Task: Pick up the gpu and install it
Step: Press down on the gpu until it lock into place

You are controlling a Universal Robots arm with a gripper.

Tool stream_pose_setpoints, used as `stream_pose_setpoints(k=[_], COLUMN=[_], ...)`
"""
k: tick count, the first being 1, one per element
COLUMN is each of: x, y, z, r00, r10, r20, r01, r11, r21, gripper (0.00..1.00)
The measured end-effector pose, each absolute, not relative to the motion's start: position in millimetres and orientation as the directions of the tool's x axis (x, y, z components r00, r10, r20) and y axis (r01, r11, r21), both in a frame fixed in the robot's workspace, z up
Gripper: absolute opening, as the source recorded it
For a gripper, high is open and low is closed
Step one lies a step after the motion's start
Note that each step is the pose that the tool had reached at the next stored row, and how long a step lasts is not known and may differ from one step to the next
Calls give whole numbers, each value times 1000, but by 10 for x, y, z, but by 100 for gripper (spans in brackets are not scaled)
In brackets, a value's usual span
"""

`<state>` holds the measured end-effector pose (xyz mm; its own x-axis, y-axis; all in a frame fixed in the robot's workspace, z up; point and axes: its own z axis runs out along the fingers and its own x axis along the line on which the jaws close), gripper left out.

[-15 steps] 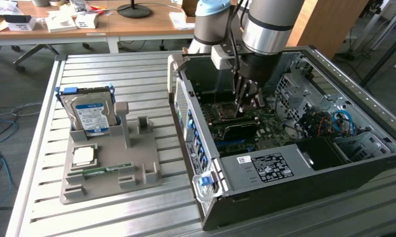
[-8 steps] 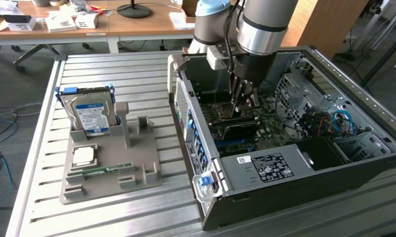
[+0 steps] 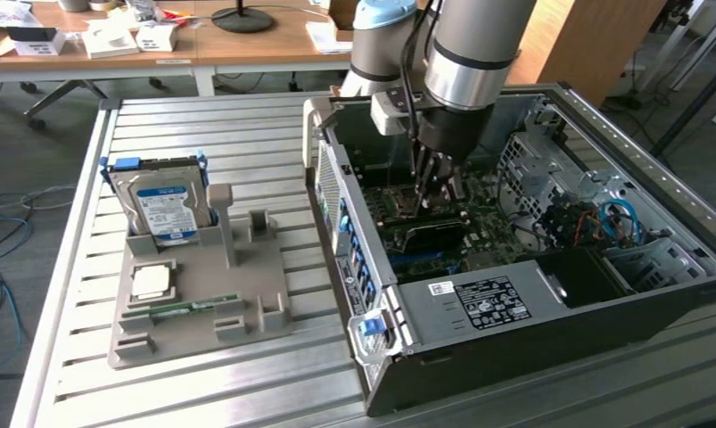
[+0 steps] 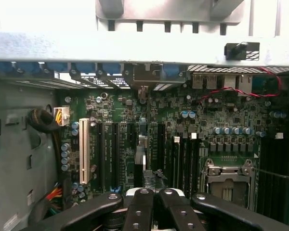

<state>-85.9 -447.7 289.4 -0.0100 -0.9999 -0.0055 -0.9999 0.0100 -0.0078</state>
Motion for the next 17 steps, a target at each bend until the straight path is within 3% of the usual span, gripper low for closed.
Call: stream_pose_setpoints(k=[17], x=[-874], y=[-4473], z=[2725], r00=[-10], r10=[-1000], r20=[-6], r01=[-1000], r11=[10], r21=[-8], gripper=[11])
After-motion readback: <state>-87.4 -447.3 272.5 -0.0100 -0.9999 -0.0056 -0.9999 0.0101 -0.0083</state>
